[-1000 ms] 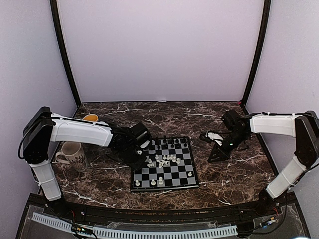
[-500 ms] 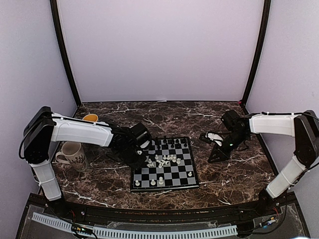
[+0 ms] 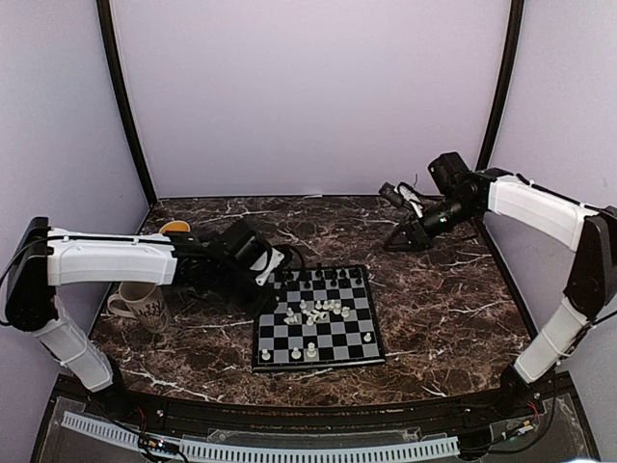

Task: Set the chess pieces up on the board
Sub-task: Pick up the pawn from the chessboard, then pass from the left arm to the right

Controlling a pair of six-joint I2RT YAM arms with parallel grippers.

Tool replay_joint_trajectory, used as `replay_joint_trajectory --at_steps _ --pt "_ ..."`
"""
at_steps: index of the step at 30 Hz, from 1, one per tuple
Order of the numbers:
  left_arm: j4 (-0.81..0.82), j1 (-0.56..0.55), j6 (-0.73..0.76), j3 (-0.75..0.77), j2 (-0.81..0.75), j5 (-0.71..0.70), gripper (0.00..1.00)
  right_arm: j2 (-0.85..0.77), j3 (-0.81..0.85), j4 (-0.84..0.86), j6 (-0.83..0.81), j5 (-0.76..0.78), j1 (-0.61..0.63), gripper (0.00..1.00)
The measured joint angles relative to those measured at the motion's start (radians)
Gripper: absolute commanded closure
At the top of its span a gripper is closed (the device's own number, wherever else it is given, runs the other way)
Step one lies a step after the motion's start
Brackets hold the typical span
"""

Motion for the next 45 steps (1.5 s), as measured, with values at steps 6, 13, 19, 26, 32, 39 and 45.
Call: replay_joint_trajectory --at_steps 6,13,19,26,32,39,45 --pt "0.311 -0.064 0.045 -0.129 -0.213 0.059 0.89 0.150 0.161 -0.038 0.118 -0.187 0.001 0.67" --pt "0.538 -0.096 0.069 -0.143 -0.148 0.089 0.88 0.364 0.344 -0.169 0.154 -0.364 0.093 0.61" --pt "0.585 -0.101 0.071 -0.139 -0.082 0.100 0.87 0.377 0.333 -0.206 0.175 -0.462 0.181 0.62" --pt "0.621 -0.104 0.071 -0.138 -0.079 0.119 0.86 0.417 0.308 -0.210 0.190 -0.509 0.219 0.63" --pt "0.632 -0.104 0.072 -0.134 -0.069 0.133 0.86 0.455 0.314 -0.213 0.192 -0.518 0.230 0.65" --pt "0.633 -0.104 0.073 -0.120 -0.047 0.153 0.85 0.463 0.327 -0.213 0.194 -0.529 0.259 0.74" --pt "0.634 -0.104 0.073 -0.117 -0.047 0.160 0.85 0.463 0.327 -0.211 0.202 -0.528 0.261 0.84"
